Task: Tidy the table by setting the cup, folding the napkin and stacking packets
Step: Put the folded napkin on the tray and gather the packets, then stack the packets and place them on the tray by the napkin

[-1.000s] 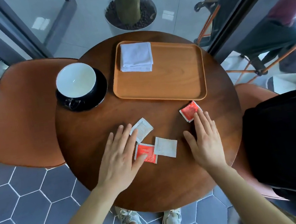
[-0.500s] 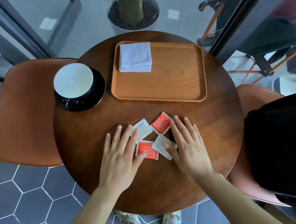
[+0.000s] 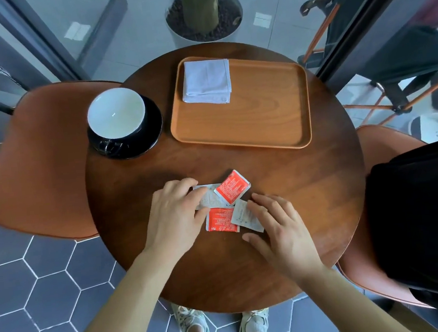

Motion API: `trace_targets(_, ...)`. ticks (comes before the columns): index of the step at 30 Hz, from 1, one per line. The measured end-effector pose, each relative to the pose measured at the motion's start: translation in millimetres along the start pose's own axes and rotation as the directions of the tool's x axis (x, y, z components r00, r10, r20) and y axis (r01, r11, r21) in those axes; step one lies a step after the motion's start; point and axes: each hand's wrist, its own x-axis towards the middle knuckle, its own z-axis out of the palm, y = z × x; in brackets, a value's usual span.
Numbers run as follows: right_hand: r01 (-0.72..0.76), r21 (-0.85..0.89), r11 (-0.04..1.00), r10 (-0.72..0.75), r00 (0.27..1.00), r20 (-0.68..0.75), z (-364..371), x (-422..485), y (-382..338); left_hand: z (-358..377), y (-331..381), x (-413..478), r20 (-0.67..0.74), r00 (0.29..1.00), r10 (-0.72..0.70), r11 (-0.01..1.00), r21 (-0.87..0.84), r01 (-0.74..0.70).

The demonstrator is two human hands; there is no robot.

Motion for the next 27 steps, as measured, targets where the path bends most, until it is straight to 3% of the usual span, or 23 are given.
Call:
trace_targets(6,0.011,-0.098,0.995,-0.019,0.996,-0.085,3.4,2.7,0.5,-13.7,-3.2,12.6,0.099,0.985,0.14,0.977,0.147,-0.153)
trace_targets(12,0.042,-0.126,0.991,-0.067,0.977,-0.201,4.4,7.7,3.0,-17.0,-5.6,7.4,0.155,0.942,0.297,0.894,0.303,-0.332)
trace_targets(14,0.068,-0.108,0.992,-0.087,0.979,-0.187,2.9,8.7,5.4,-15.3,-12.4,4.0,0.114,0.931,0.346,0.87,0.331,-0.364)
trace_targets(16,0.078,-0.082,0.994,-0.089,0.987,-0.137,1.1,7.3,8.0,-14.1,-22.4,-0.3,-0.03,0.932,0.362,0.9,0.272,-0.341)
trace_targets(19,0.061,-0.076,0.995,-0.069,0.993,-0.095,0.9,4.4,9.5,-10.3,-31.6,-10.1,-0.226,0.966,0.125,0.992,0.004,-0.127)
trace_targets(22,0.068,-0.079,0.995,-0.079,0.987,-0.143,3.3,5.0,8.4,-5.5,-34.3,-18.3,-0.172,0.964,-0.203,0.956,-0.25,0.156)
trace_targets(24,0.09,-0.089,0.992,-0.106,0.975,-0.196,3.3,7.1,7.4,-3.3,-36.5,-21.8,-0.143,0.945,-0.294,0.946,-0.184,0.266)
trace_targets(27,0.112,-0.096,0.989,-0.132,0.962,-0.237,-0.2,9.0,6.2,1.1,-41.0,-28.3,-0.256,0.944,-0.207,0.978,-0.018,0.21)
